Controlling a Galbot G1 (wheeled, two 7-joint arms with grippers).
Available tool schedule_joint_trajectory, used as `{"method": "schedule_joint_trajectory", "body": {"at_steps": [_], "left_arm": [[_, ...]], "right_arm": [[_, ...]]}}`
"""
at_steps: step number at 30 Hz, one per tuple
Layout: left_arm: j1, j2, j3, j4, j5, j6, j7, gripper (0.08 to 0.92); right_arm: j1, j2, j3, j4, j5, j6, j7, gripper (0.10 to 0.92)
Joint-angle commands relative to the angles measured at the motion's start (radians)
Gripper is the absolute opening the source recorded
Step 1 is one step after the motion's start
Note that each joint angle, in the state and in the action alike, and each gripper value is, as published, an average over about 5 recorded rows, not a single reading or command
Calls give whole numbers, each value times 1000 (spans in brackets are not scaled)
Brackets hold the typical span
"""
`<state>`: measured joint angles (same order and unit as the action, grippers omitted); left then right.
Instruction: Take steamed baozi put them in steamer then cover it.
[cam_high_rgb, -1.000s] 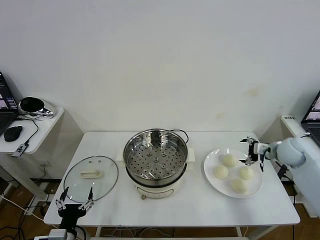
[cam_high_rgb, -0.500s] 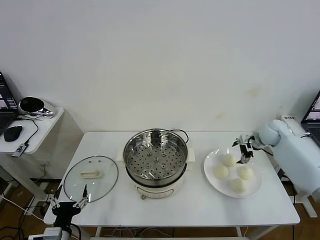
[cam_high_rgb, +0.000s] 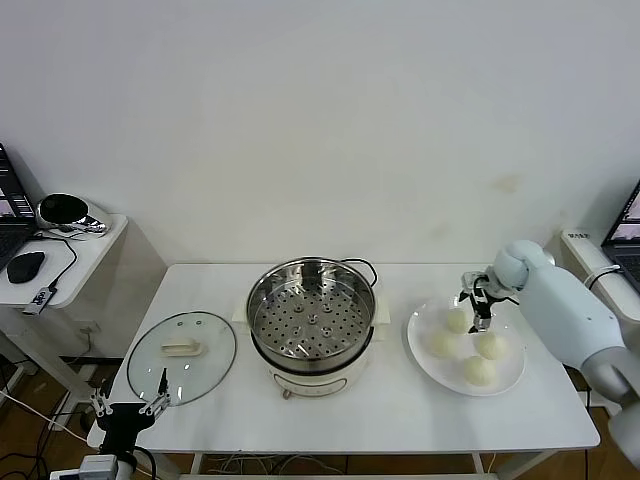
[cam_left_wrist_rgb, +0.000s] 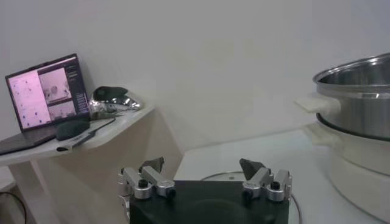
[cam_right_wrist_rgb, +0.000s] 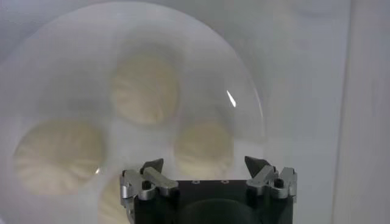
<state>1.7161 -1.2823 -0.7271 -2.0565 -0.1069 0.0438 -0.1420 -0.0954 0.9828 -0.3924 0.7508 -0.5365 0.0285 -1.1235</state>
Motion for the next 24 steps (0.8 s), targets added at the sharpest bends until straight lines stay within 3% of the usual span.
{"method": "schedule_joint_trajectory", "body": {"at_steps": [1, 24], "left_arm": [[0, -1, -4, -1, 3, -3, 0, 823], [7, -3, -7, -5, 6, -16, 0, 823]], "right_arm": [[14, 52, -1, -70, -33, 10, 16, 807], [11, 50, 24, -82, -54, 20, 39, 568]]}}
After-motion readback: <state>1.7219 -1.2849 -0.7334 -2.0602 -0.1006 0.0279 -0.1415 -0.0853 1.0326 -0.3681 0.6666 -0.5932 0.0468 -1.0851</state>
